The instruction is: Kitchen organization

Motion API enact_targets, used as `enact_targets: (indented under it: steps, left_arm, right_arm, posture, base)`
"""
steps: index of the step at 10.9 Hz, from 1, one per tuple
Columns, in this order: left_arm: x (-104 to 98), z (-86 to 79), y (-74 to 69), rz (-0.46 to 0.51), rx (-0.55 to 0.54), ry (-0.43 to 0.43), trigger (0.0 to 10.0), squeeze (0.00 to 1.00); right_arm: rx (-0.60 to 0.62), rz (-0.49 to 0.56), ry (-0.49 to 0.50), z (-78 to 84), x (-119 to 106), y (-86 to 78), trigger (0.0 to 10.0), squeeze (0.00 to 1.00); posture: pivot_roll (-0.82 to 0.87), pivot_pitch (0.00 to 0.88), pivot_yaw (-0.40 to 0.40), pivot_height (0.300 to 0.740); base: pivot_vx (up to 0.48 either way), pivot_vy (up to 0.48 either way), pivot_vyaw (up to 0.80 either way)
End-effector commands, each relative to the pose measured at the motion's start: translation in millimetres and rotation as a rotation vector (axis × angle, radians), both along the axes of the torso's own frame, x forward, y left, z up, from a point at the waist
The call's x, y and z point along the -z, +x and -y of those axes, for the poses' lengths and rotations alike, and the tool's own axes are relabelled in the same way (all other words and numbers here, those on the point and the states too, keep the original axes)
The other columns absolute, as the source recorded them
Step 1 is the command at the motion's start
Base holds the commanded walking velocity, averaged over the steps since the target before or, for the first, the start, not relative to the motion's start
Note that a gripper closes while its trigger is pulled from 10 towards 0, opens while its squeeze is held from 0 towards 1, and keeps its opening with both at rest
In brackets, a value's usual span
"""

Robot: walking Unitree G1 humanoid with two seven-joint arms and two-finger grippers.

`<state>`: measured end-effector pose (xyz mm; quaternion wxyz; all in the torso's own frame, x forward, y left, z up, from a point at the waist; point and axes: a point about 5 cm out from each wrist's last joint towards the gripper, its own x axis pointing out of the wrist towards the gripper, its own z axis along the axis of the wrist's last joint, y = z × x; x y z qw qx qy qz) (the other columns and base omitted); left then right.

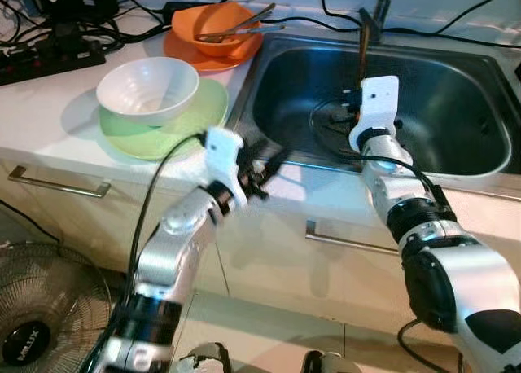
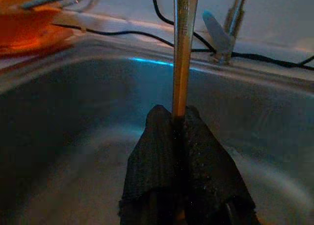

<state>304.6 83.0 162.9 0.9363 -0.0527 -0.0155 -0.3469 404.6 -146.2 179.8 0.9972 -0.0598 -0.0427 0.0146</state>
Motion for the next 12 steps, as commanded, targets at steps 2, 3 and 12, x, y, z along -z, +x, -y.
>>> enact_targets:
  steps: [2, 3, 12]
  left_arm:
    - [4.4, 3.9, -8.5, -0.037, 0.031, 0.056, 10.0, 0.00]
    - [5.8, 2.9, -9.3, -0.045, 0.027, 0.063, 10.0, 0.00]
    - [9.2, 2.5, -18.4, -0.096, 0.012, 0.089, 10.0, 0.00]
  right_arm:
    - [0.007, -0.009, -0.032, -1.7, -9.7, 5.0, 10.0, 0.00]
    - [-0.002, -0.010, -0.034, -3.6, -11.2, 5.7, 10.0, 0.00]
    - [-0.077, -0.122, -0.084, -18.6, 11.7, 1.0, 10.0, 0.00]
  posture:
    - [0.16, 0.079, 0.000, 0.740]
    - [0.16, 0.080, -0.001, 0.740]
    - [0.18, 0.120, -0.018, 0.740]
  base:
    - [0.000, 0.000, 0.00]
    - [0.000, 0.000, 0.00]
    - [0.000, 0.000, 0.00]
